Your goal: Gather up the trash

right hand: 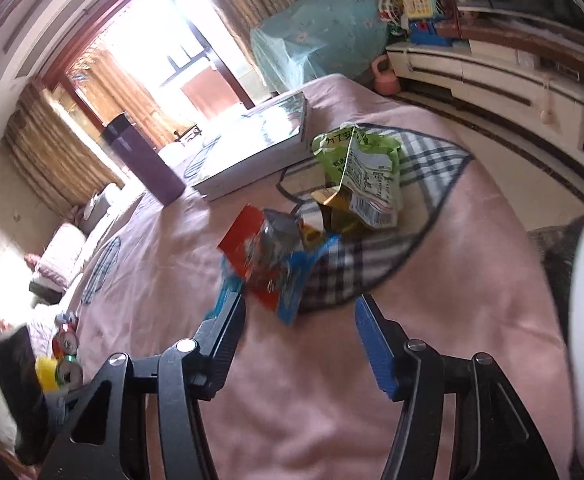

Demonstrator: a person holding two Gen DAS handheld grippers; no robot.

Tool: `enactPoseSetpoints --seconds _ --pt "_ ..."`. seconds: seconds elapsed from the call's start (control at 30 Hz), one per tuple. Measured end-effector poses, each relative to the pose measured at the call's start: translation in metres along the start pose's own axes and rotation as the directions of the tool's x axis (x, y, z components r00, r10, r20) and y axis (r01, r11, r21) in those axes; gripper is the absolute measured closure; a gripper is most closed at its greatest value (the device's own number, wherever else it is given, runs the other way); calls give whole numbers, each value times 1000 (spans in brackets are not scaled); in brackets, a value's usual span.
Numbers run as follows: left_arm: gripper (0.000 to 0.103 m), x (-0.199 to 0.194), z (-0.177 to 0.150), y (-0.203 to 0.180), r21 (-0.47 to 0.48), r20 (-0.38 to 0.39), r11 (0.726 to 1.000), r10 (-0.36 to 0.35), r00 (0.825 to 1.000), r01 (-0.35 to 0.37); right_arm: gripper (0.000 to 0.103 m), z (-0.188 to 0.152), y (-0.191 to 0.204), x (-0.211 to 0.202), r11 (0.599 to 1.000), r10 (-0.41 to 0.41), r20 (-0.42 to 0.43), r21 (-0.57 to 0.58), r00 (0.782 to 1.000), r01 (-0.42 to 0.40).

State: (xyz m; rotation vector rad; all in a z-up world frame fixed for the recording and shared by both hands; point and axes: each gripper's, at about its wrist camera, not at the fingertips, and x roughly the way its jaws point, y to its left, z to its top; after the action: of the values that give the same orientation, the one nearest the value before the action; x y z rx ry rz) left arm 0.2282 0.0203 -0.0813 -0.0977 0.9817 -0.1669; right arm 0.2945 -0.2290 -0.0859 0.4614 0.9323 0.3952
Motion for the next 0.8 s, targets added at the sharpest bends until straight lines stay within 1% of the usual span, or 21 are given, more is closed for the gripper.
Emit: enactPoseSetpoints --seconds 0.07,0.13,0.17,0.2,0.27,0.3,0.37,0.4,0.43,0.5,0.53,0.57,0.6,0.8 --pt "100 1 0 -1 -9 -1 1000 -2 1000 2 44 5 -1 12 1000 12 -13 16 1000 -12" --pt "98 0 0 0 -12 -2 1000 -12 1000 12 53 6 3 17 1000 28 -9 1 1000 -28" --pt "95 1 1 -2 -12 -3 1000 -15 1000 15 78 5 4 19 999 51 -21 1 999 -51" --pt "94 1 3 -3 -12 -2 1000 -18 1000 18 95 5 5 20 998 61 -26 4 998 -61" --pt "87 3 8 -8 -13 -1 999 -29 1000 29 97 0 8 12 999 49 -4 -9 999 -49" --pt "85 4 10 -9 -13 1 999 -33 999 33 98 -2 9 8 999 52 5 -9 999 -52" --pt "81 8 17 -17 -4 2 999 -39 999 39 99 -8 5 -9 998 66 40 15 997 -66" --pt "80 10 21 -21 4 3 999 -41 999 41 99 -10 3 -17 998 64 58 22 996 -65" --pt "76 14 26 -29 14 3 999 -45 999 44 99 -11 1 -22 998 59 69 24 996 -61" --pt "61 21 35 -39 30 1 998 -53 999 53 99 -15 -4 -38 998 44 95 29 994 -47" --pt "43 25 40 -45 38 -2 998 -48 999 48 99 -16 -6 -42 999 39 101 30 994 -42" --pt "30 29 44 -49 42 -2 998 -36 999 36 99 -17 -7 -46 999 32 104 28 994 -35" --pt "29 35 51 -55 43 1 999 -14 1000 14 99 -19 -9 -51 999 24 108 27 994 -27" --pt "30 63 76 -69 58 2 997 44 999 -44 99 -30 -25 -70 999 -14 129 51 992 7"
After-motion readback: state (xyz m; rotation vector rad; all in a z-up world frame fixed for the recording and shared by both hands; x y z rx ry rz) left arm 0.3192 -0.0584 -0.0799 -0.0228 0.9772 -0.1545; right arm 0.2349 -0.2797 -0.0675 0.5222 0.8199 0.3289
